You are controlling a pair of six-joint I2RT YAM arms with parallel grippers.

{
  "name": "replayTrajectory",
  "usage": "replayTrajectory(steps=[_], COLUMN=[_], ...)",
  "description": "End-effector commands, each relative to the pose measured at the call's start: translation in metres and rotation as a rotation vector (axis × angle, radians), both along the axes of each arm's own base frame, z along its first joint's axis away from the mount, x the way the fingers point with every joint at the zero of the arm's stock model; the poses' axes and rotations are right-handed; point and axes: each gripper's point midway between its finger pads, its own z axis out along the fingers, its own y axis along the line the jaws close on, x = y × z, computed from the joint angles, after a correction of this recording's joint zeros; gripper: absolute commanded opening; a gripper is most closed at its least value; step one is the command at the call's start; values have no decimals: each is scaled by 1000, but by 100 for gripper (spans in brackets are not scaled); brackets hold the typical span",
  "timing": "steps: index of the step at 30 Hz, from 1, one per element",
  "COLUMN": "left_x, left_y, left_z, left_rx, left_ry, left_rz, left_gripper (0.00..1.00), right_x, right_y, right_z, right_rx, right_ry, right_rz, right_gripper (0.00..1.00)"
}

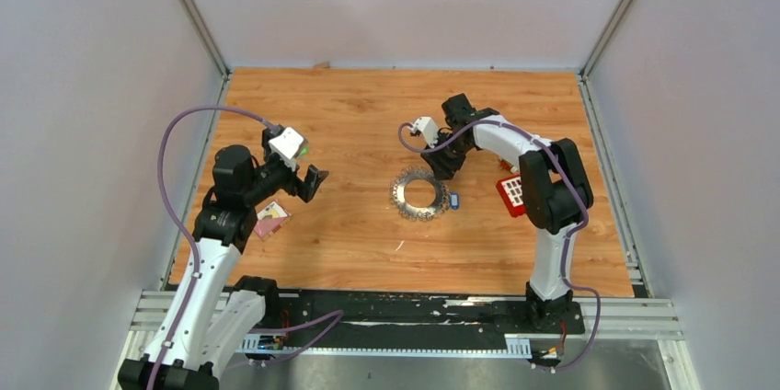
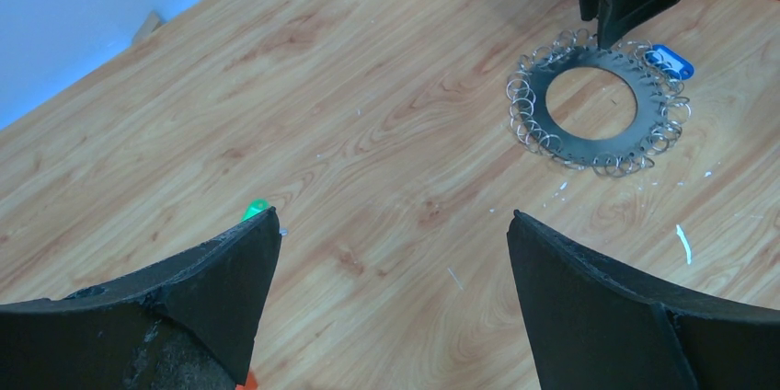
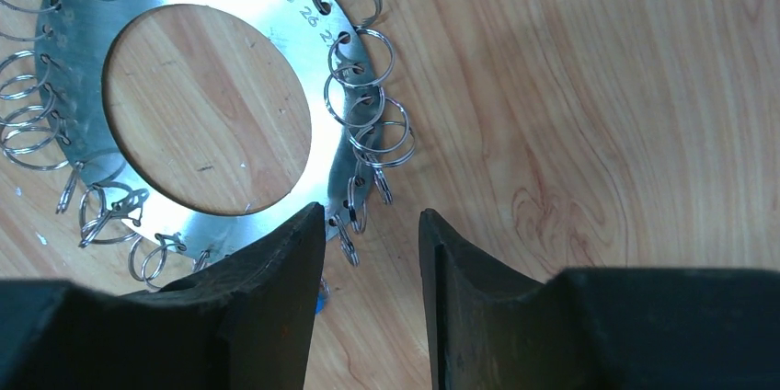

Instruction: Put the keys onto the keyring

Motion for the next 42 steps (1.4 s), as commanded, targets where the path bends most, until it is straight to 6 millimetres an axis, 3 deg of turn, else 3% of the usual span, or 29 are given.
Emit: replayTrajectory(steps=[1, 14, 22, 25, 34, 39, 42], left_x=[0, -1, -1, -1, -1, -1, 0], left_y=[-2, -2, -3, -3, -3, -3, -2], left_z=[0, 2, 1, 1, 1, 1, 2], left_rx=[10, 8, 7, 7, 8, 8, 6], left_ry=[-19, -27, -26, -26, -28, -31, -35], left_rz=[-23, -27, -30, -31, -32, -30, -26], left_gripper=[100, 100, 100, 100, 100, 100, 100], right_x=[7, 3, 0, -2, -8, -7, -4], right_y=[0, -4, -15, -16, -9, -5, -4], right_z=[-4, -2, 5, 3, 9, 25, 42], right_rx=[-19, -27, -21, -17, 30, 70, 89], right_ry=[-8, 17, 23, 31, 65, 49, 8], right_rz=[26, 43, 37, 35, 50, 48, 44], right_gripper=[41, 23, 36, 36, 19, 1, 0])
